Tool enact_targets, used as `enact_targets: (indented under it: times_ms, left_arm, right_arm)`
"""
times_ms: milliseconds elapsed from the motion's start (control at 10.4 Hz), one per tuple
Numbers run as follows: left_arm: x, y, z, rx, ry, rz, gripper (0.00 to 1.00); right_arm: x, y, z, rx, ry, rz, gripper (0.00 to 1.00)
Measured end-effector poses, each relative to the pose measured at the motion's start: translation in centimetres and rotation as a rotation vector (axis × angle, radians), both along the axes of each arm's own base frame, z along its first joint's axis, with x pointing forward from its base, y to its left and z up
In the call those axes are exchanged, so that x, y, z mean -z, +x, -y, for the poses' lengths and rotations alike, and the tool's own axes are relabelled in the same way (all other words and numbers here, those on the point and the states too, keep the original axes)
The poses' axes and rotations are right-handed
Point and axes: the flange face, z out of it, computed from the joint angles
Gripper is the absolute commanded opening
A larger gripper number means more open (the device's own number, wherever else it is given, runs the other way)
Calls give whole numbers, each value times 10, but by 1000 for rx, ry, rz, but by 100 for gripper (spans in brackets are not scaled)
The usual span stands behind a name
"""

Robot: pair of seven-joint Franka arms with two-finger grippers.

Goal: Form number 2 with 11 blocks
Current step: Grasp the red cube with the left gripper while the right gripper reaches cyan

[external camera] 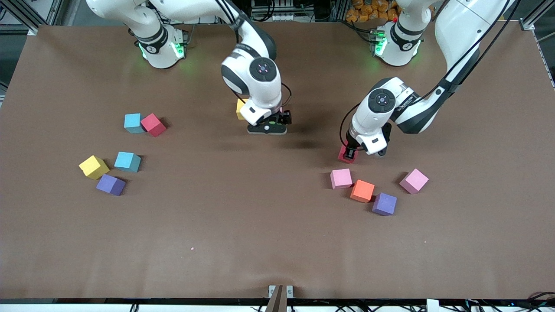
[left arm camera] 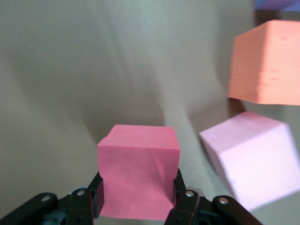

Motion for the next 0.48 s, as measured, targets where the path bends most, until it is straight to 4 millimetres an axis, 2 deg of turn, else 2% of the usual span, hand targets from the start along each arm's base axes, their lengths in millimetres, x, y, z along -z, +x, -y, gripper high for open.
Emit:
enact_targets:
  times_ms: [191,287,479]
  left_arm:
    - [-16,-3,34,53,-4,25,17]
    - [-23,-12,58,104,-11,39,17]
    - [-36,-28,103,236,-30,66,17]
  right_arm:
    - [-56,31,48,16,-2,32,100]
    - [-75,38,79,0,-34,19,100]
    - [-90,48,150,-87,-76,4,100]
